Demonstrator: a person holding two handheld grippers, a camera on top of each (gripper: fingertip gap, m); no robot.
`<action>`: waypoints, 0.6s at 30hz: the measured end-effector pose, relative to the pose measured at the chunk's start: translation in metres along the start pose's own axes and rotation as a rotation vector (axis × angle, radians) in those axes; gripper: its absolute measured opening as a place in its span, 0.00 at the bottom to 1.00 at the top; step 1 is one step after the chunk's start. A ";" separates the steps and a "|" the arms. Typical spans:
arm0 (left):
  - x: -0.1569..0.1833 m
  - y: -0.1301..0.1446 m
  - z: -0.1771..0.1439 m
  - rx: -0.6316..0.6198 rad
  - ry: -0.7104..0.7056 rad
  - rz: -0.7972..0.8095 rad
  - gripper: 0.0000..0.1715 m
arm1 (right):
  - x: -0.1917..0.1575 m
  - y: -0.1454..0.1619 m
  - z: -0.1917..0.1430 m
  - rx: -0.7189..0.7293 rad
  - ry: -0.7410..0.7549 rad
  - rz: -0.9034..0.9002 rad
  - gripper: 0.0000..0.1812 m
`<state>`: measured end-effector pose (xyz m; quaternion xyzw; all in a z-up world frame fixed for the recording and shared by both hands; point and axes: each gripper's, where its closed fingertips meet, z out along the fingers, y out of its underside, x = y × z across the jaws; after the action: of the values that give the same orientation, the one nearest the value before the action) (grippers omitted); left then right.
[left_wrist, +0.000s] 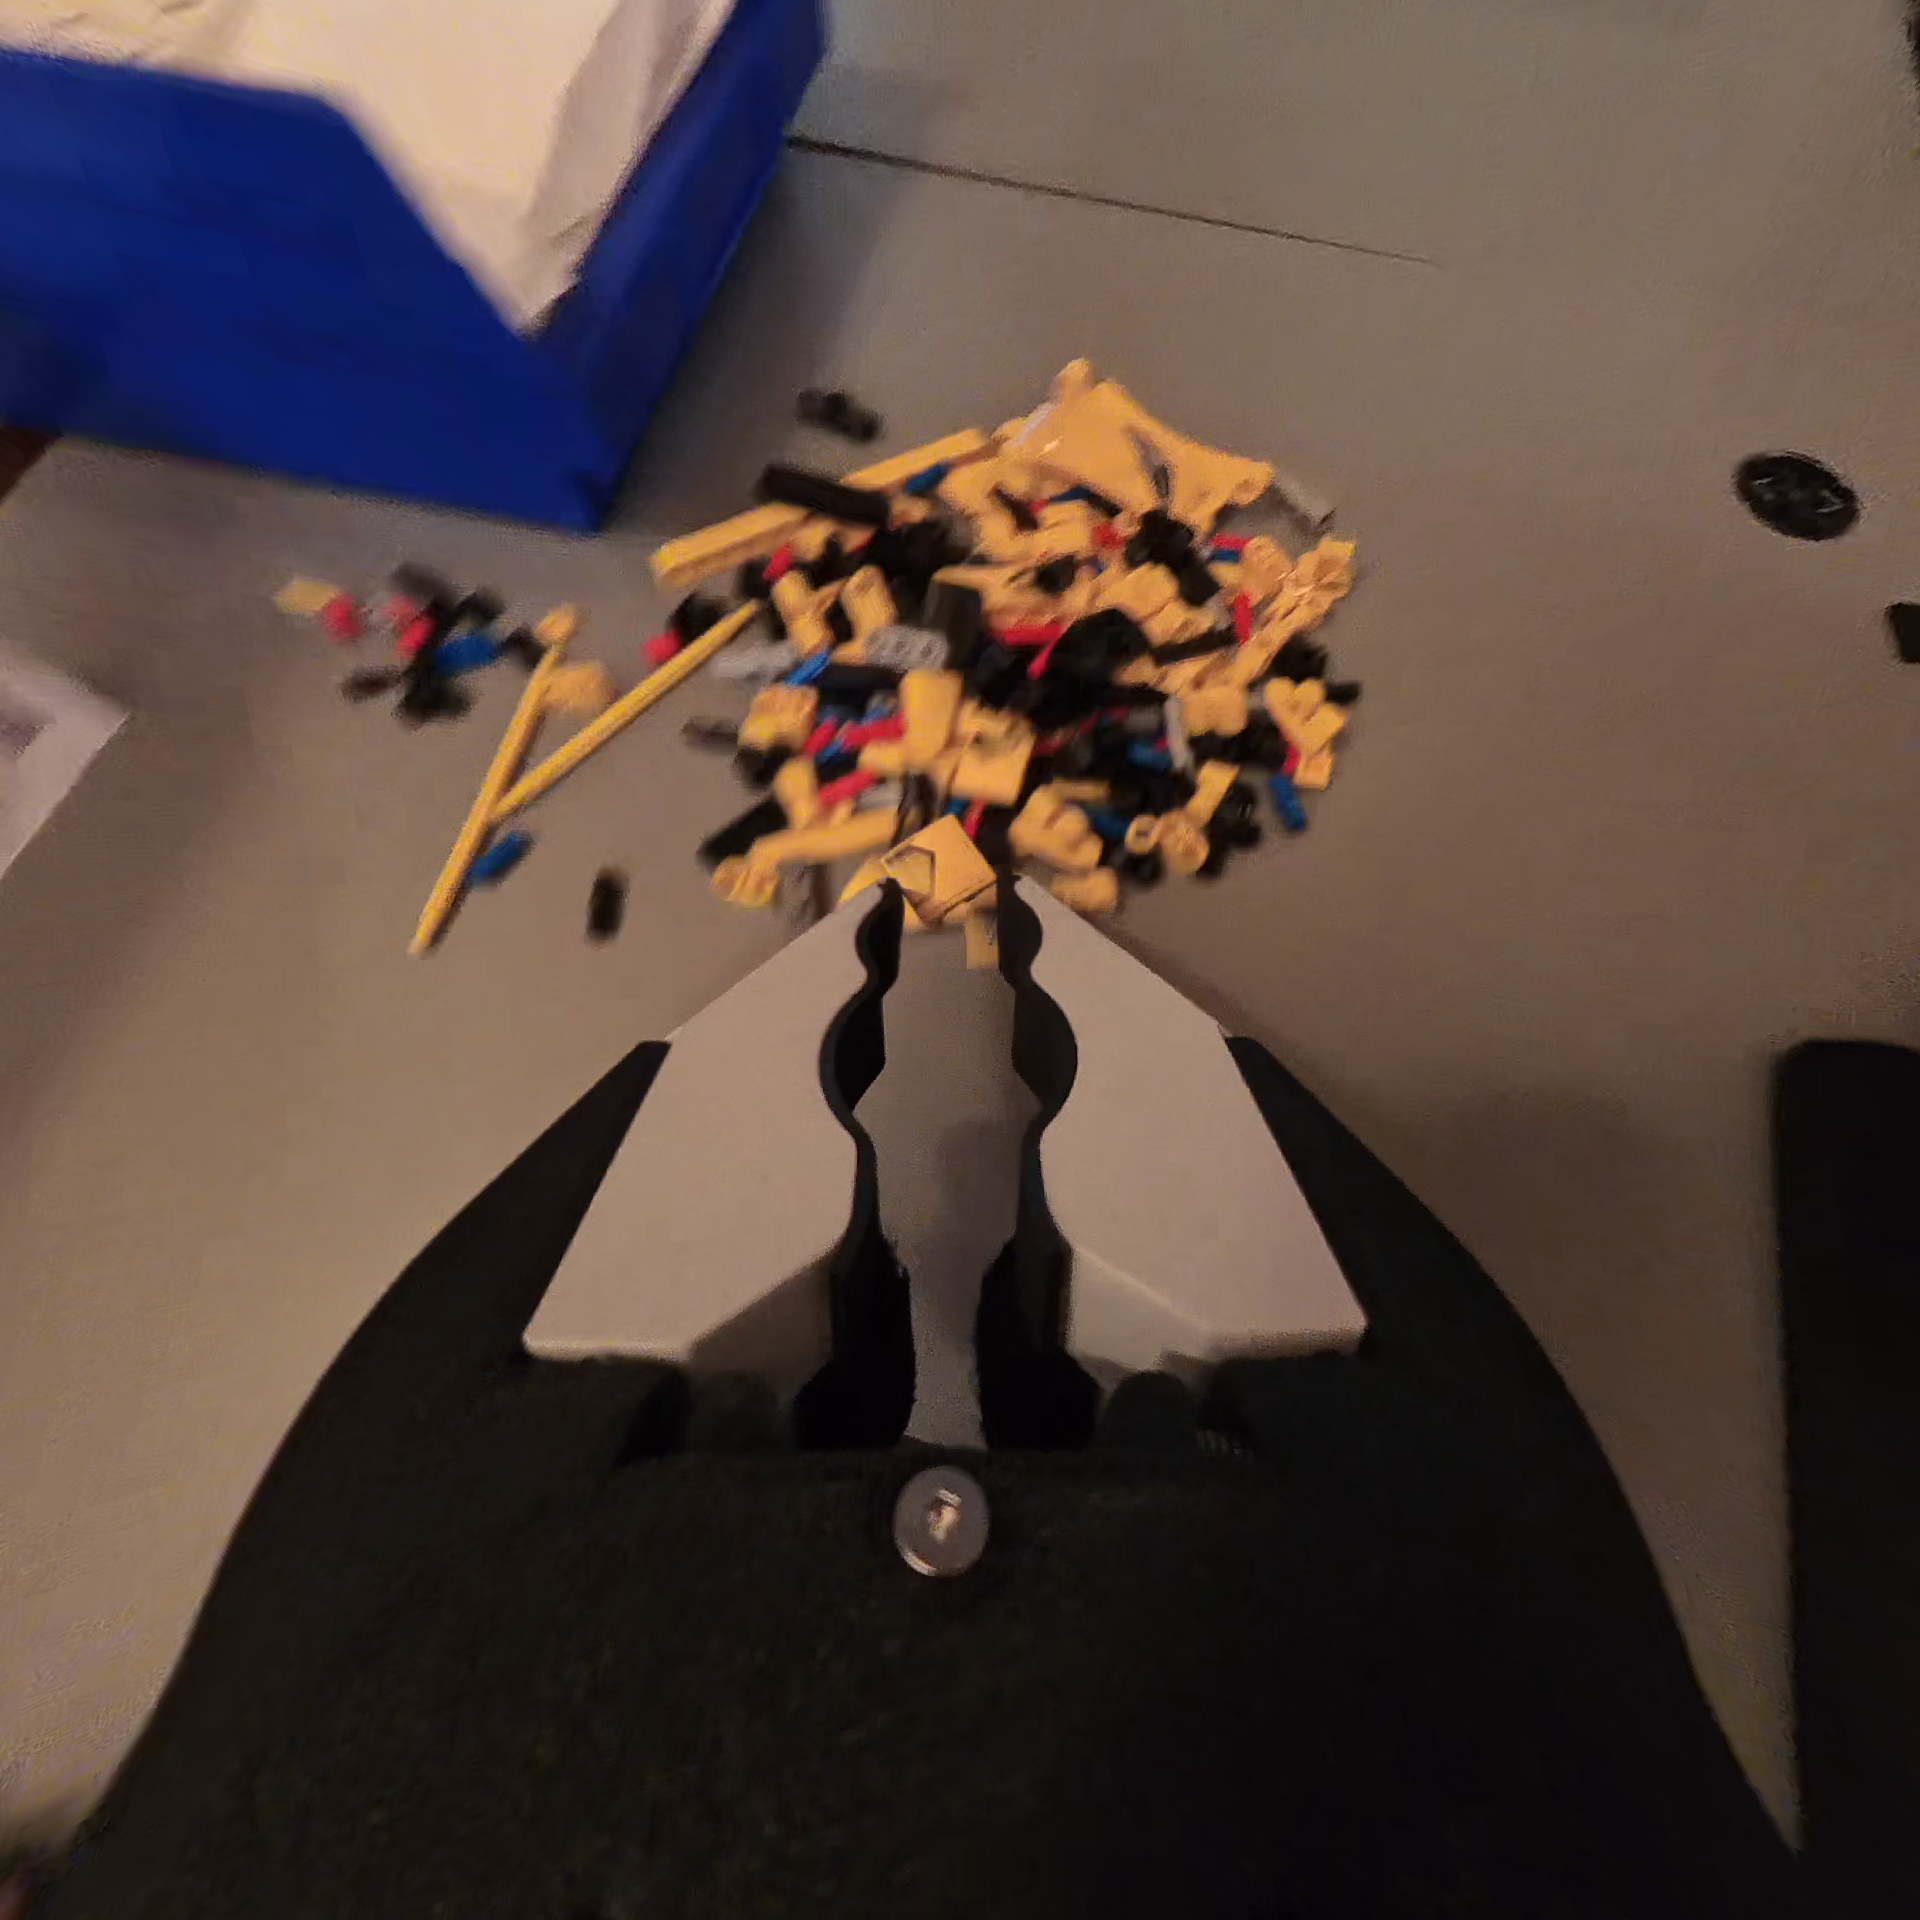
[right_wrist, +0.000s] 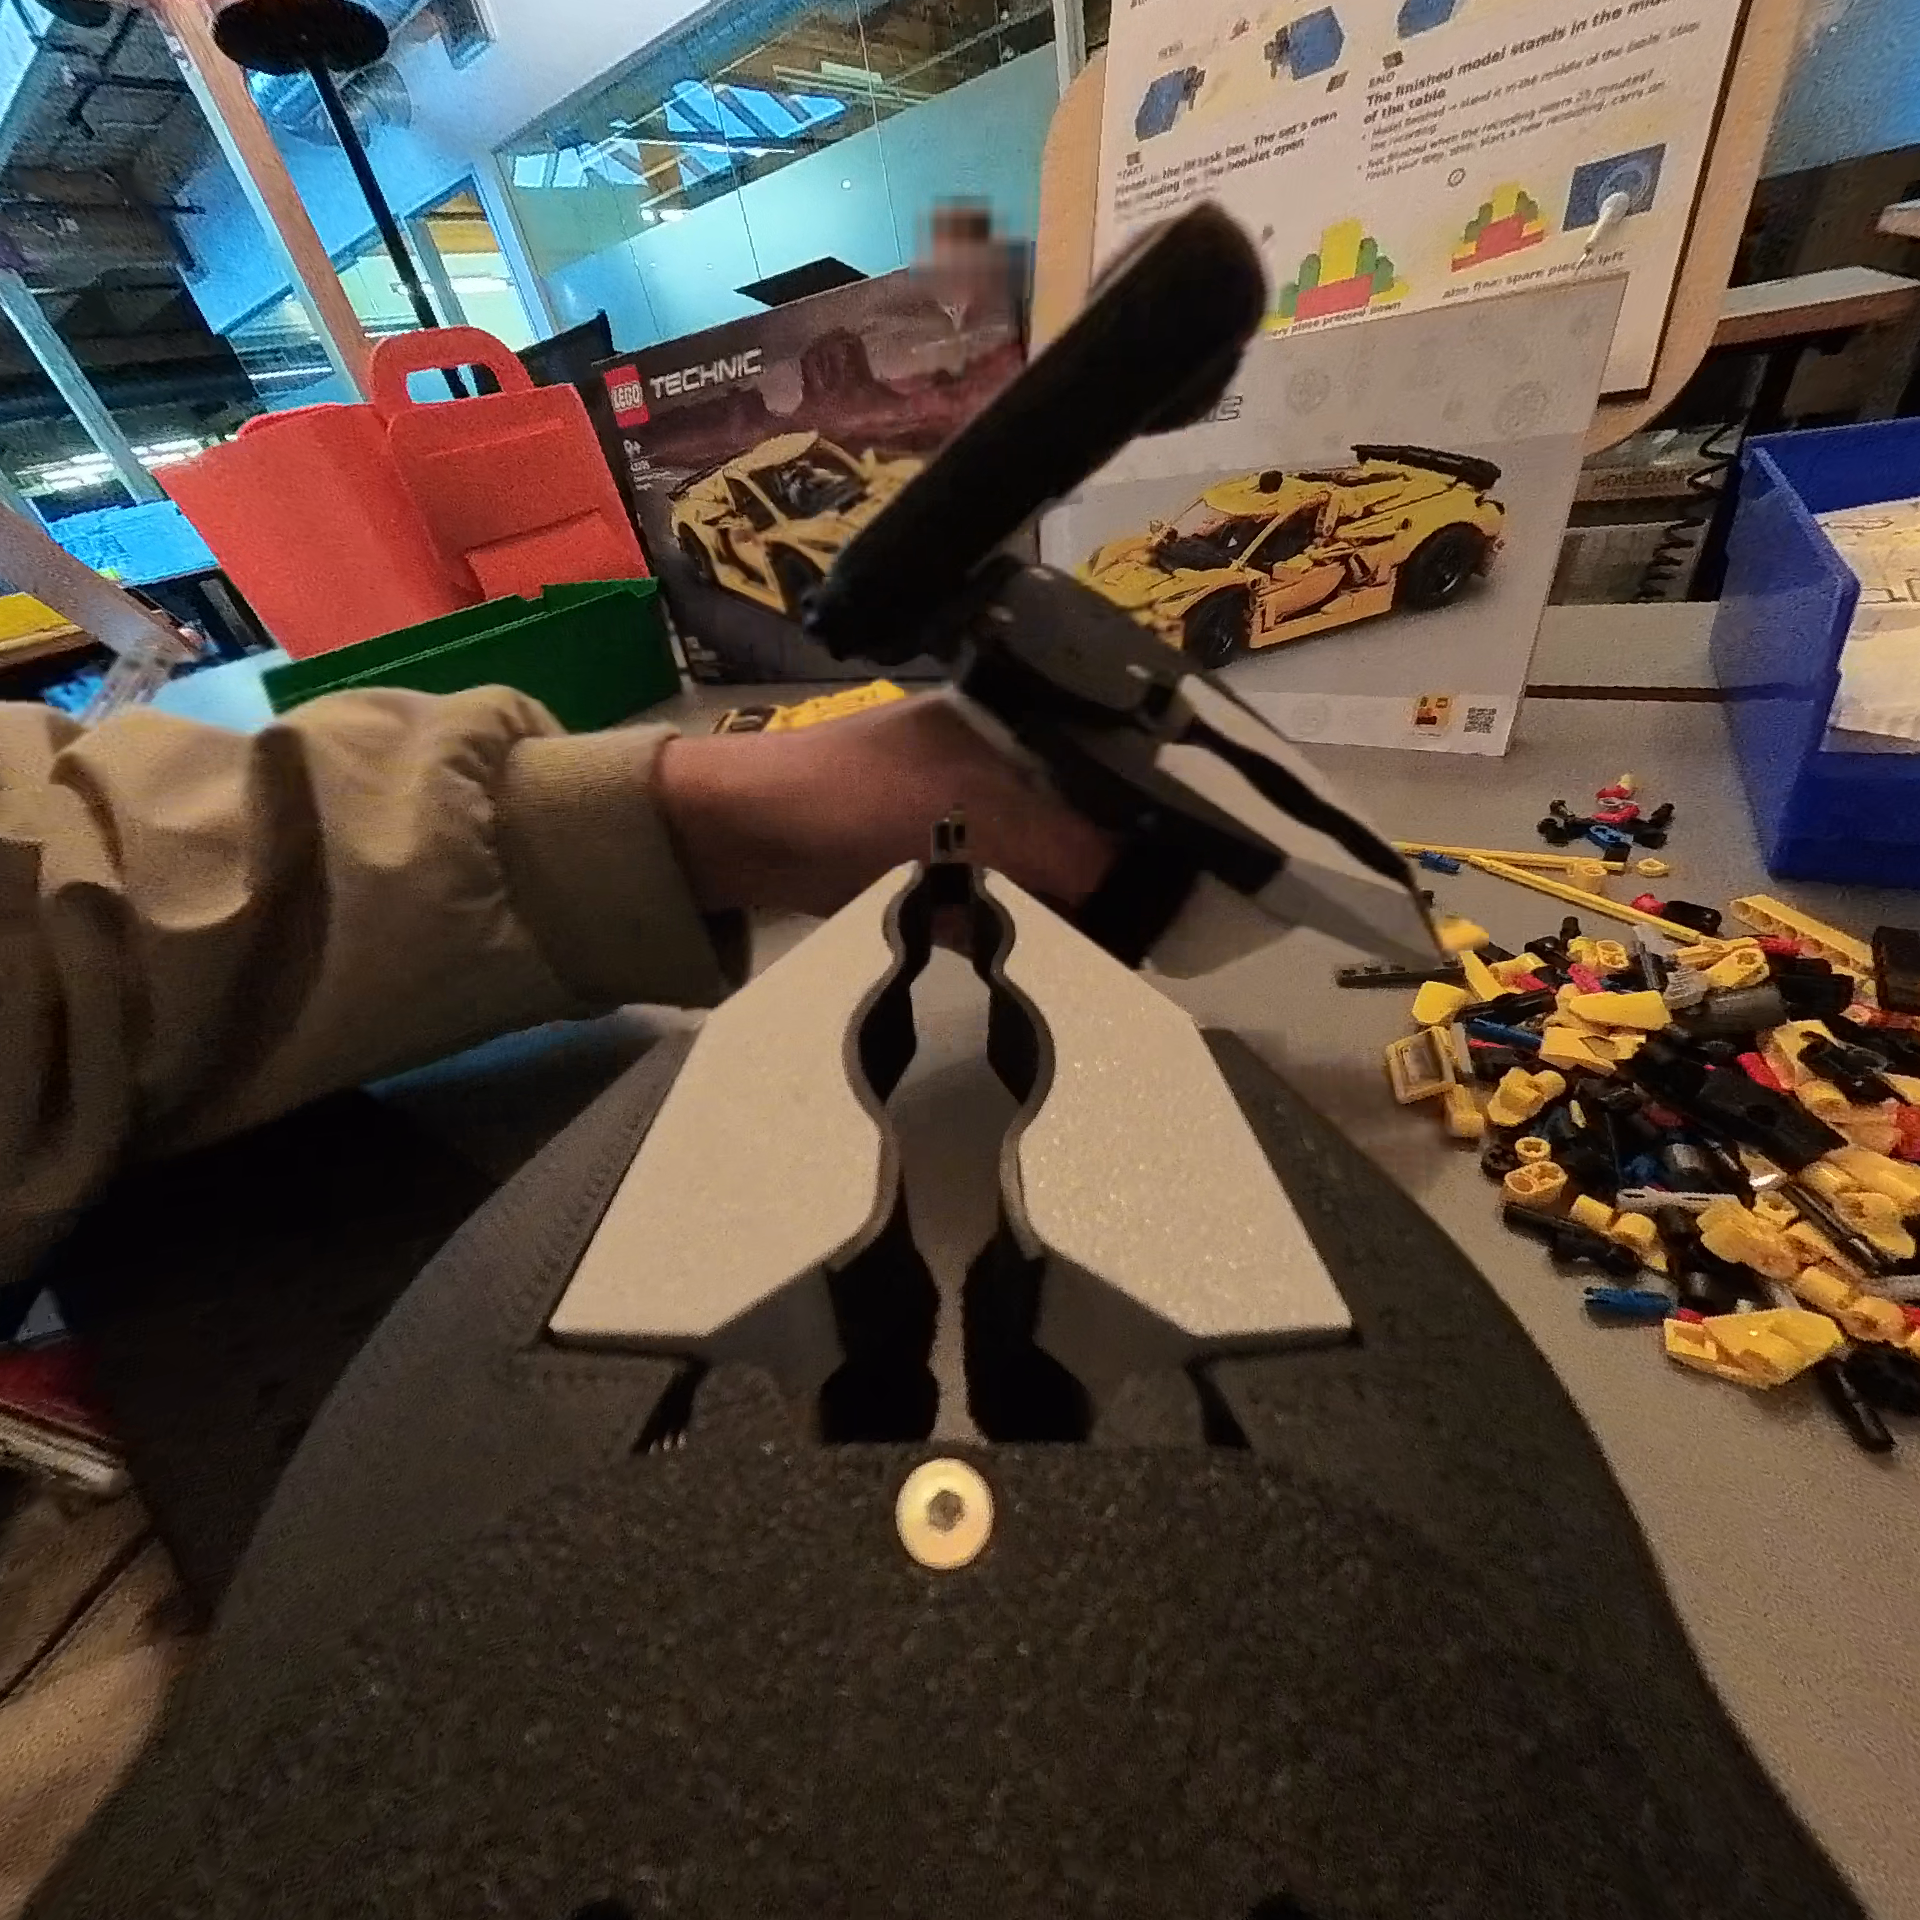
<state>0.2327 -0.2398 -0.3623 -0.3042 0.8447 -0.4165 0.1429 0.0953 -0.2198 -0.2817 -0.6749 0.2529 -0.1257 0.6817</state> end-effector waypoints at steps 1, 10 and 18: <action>0.004 -0.005 0.014 -0.020 0.040 0.019 0.10 | 0.000 -0.001 -0.001 0.004 0.001 0.000 0.03; -0.002 -0.003 -0.004 -0.012 0.069 -0.011 0.23 | 0.007 0.000 0.003 0.000 -0.029 0.097 0.03; 0.021 0.008 -0.195 0.443 0.390 -0.215 0.22 | -0.026 -0.043 0.064 -0.051 -0.336 0.259 0.02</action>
<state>0.1169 -0.1296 -0.2489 -0.2676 0.7079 -0.6537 -0.0038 0.1134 -0.1542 -0.2373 -0.6651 0.2234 0.0838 0.7076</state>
